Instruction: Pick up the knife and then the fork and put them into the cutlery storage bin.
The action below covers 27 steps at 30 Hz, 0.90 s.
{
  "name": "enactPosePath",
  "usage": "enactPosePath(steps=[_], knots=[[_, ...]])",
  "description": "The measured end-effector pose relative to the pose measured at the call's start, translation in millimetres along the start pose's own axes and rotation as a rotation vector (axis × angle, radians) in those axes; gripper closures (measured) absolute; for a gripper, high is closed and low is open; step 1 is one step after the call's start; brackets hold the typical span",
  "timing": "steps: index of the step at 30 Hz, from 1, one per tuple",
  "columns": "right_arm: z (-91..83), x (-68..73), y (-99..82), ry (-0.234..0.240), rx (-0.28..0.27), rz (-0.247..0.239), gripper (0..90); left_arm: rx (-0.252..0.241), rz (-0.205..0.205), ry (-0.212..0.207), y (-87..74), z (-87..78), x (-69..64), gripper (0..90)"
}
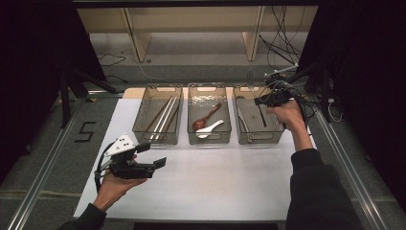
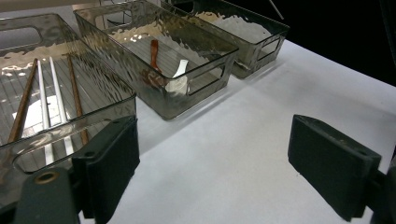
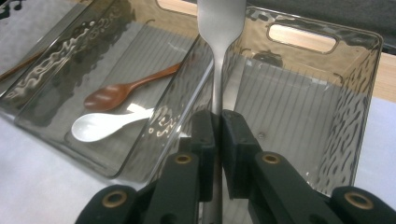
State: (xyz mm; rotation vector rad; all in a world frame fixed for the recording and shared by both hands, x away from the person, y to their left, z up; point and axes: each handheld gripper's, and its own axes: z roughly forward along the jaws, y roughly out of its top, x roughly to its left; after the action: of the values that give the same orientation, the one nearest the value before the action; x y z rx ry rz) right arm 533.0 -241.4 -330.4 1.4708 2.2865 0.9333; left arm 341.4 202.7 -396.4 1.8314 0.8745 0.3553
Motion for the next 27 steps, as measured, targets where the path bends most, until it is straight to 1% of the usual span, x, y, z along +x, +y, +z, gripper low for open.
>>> enactPosePath(steps=[8,11,18,19,21,22,26,27], knots=[[13.2,-1.0,5.2,-0.019,0.015,0.026,84.7,-0.001,0.0,0.0,0.0,-0.5,-0.1,16.1],[18.4,-2.3,3.7,-0.029,0.023,0.036,84.7,-0.004,-0.003,0.001,0.0,-0.6,0.0,16.1],[27.0,-4.5,0.5,-0.035,0.034,0.054,84.6,-0.001,0.0,0.0,0.0,-0.4,-0.2,16.1],[28.6,-4.4,0.1,-0.036,0.035,0.061,84.6,-0.001,0.001,-0.001,0.0,-0.3,-0.3,16.1],[32.0,-4.5,-1.6,-0.037,0.03,0.057,84.6,-0.001,0.0,0.0,-0.1,-0.4,-0.2,16.1],[33.8,-4.1,-2.9,-0.035,0.029,0.062,84.6,-0.001,0.0,0.0,-0.1,-0.5,-0.2,16.1],[42.1,-4.6,-8.9,-0.032,0.048,0.072,84.5,-0.002,0.0,-0.001,-0.2,-0.5,-0.3,16.1],[43.6,-5.2,-10.5,-0.033,0.052,0.081,84.5,-0.003,0.0,-0.002,-0.3,-0.5,-0.4,16.1]])
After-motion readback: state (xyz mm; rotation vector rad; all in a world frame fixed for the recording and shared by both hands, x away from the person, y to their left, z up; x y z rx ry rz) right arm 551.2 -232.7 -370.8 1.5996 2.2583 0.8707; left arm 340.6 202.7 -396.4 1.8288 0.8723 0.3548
